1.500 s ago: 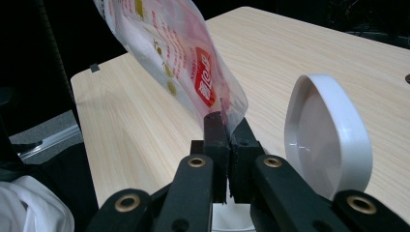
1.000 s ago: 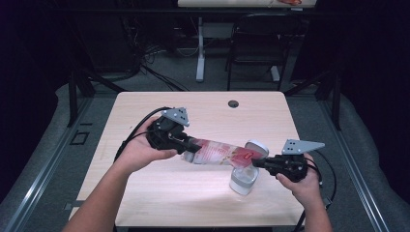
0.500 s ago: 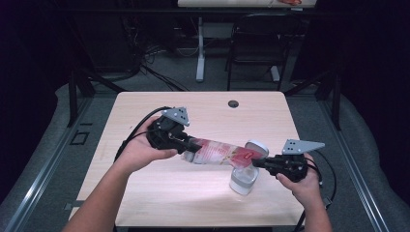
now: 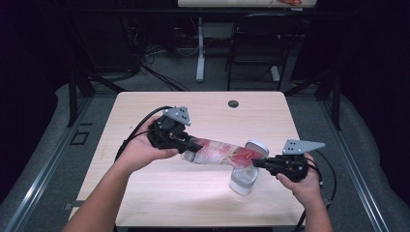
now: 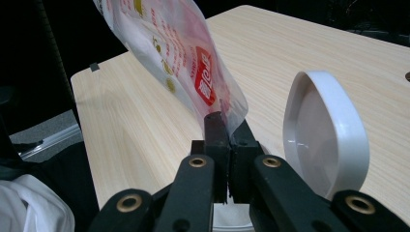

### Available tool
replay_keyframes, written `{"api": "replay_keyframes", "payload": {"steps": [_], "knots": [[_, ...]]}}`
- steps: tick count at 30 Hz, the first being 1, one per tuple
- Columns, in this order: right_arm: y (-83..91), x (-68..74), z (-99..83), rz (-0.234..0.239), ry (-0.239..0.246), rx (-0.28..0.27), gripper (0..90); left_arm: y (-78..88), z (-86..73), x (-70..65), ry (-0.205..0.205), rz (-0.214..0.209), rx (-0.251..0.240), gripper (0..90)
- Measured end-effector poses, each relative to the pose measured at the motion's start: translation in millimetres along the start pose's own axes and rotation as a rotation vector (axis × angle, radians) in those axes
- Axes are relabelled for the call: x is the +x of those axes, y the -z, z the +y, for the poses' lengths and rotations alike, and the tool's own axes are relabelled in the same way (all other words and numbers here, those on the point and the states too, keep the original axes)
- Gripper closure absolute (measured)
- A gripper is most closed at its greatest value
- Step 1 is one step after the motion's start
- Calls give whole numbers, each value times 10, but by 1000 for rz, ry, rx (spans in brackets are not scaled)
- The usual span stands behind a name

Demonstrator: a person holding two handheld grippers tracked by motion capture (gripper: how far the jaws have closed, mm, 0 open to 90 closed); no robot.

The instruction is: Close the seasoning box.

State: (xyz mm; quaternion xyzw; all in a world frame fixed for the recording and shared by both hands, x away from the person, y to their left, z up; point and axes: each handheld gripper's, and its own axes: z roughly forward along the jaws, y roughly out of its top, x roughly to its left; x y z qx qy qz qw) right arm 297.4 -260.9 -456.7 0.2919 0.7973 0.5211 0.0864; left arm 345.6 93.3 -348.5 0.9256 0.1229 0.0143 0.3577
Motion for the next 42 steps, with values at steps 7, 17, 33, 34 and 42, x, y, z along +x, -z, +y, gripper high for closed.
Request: {"api": "replay_keyframes", "payload": {"steps": [7,17,33,34,42], "knots": [[3,-5,-5,1,-2,1,896,-4,14,1,5,0,-4,764],[1,-10,-12,3,-7,-3,896,-1,29,2,0,1,-1,764],[3,-11,-10,-2,-2,3,895,-3,37,-1,3,1,-5,764],[2,-11,-12,0,-4,0,895,-3,37,-2,3,1,-5,765],[4,-15,-12,-1,-2,3,895,-3,43,2,2,0,-8,764]]}}
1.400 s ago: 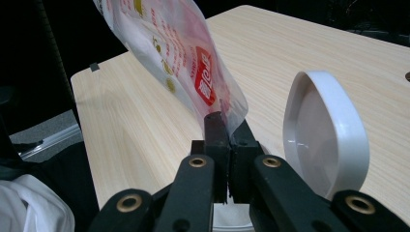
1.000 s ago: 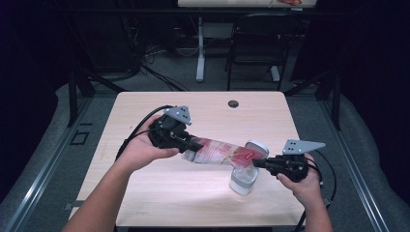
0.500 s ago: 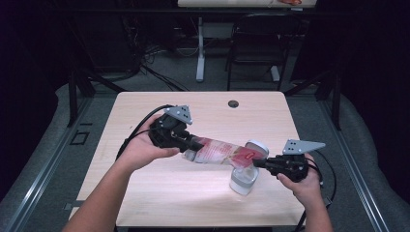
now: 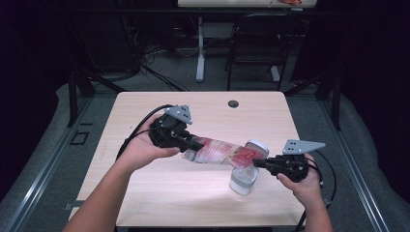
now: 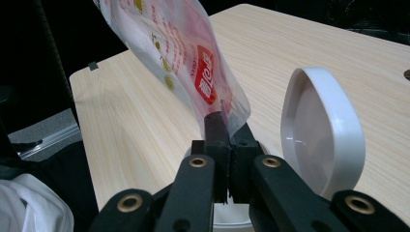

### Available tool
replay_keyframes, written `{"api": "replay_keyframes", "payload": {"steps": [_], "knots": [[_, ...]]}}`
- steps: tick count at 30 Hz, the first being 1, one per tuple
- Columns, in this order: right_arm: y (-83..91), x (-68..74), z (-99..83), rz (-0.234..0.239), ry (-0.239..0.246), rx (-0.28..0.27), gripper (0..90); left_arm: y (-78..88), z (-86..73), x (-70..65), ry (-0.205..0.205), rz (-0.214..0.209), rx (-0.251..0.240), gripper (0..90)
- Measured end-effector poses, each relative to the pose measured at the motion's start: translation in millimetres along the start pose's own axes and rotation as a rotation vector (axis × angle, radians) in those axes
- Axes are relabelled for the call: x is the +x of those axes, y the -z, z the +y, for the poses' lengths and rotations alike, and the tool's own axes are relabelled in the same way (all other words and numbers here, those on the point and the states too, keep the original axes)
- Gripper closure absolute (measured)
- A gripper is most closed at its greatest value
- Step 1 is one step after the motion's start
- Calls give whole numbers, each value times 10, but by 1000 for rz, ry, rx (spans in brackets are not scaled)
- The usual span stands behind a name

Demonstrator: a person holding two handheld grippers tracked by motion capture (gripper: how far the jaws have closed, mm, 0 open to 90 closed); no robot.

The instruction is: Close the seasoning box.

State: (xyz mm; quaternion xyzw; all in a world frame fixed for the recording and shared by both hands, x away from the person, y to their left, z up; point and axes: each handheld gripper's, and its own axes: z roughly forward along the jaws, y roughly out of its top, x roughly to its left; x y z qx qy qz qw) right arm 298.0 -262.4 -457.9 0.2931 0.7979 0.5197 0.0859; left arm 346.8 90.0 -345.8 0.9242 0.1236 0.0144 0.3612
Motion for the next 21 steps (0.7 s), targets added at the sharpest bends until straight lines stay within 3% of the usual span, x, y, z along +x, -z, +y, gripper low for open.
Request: {"api": "replay_keyframes", "payload": {"steps": [21], "knots": [[3,-10,-7,-1,-4,-1,895,-2,16,-2,-2,2,0,763]]}}
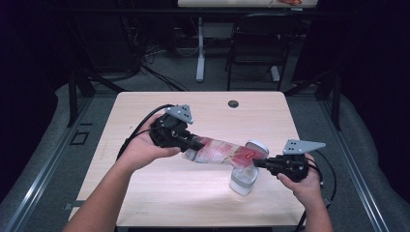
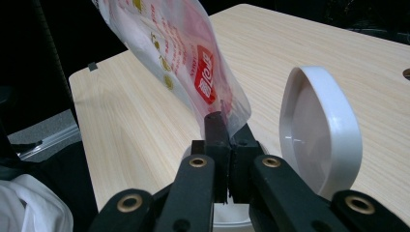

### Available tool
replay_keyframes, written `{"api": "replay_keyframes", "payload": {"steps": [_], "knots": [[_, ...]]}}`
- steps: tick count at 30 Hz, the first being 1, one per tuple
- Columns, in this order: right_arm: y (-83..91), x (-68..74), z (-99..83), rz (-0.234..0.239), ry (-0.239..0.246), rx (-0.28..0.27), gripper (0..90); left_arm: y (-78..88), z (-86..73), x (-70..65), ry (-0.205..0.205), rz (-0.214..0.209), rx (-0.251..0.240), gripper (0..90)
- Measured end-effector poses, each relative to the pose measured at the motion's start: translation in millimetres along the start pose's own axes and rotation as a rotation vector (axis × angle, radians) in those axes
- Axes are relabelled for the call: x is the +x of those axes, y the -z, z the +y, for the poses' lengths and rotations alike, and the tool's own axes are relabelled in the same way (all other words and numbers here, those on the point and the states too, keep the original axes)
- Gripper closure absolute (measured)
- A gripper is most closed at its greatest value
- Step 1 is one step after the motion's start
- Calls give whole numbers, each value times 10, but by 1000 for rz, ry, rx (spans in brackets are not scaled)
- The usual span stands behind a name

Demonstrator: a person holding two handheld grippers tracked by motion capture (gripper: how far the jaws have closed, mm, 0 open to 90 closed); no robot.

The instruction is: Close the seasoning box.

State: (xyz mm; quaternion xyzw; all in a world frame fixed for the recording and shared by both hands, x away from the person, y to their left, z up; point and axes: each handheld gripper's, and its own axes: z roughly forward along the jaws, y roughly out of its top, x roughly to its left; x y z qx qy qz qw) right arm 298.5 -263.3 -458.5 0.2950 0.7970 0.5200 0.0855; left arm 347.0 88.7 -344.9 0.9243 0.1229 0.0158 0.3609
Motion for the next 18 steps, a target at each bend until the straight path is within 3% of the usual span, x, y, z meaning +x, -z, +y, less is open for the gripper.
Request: {"api": "replay_keyframes", "payload": {"steps": [18], "knots": [[2,-8,-5,0,-2,0,895,-4,13,-7,6,1,-3,763]]}}
